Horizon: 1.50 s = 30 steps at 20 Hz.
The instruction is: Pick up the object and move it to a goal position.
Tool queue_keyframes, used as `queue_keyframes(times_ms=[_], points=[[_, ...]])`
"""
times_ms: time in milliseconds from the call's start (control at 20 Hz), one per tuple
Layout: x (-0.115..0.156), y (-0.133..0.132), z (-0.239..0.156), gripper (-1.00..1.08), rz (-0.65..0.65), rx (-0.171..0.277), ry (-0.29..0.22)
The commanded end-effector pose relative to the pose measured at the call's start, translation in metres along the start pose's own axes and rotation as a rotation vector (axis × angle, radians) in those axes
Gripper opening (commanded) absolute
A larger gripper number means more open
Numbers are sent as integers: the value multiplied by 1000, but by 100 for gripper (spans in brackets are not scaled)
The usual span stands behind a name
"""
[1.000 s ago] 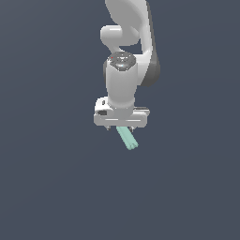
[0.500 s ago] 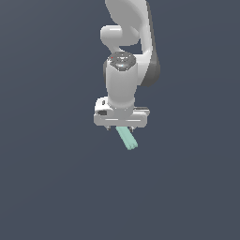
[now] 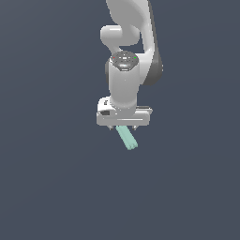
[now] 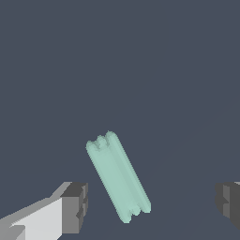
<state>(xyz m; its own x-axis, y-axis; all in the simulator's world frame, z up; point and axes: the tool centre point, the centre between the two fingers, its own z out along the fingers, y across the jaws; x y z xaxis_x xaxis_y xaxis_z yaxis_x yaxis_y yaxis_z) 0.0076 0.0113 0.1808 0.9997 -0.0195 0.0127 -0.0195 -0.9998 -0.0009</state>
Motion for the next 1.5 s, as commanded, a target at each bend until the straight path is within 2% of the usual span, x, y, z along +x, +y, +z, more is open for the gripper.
queue_keyframes(times_ms=[0, 550, 1150, 1450], points=[[-1, -2, -1, 100, -1, 4, -4], [-7, -4, 18, 100, -72, -1, -5], [-41, -16, 86, 100, -343, -3, -11], [-55, -21, 106, 100, -435, 0, -12]])
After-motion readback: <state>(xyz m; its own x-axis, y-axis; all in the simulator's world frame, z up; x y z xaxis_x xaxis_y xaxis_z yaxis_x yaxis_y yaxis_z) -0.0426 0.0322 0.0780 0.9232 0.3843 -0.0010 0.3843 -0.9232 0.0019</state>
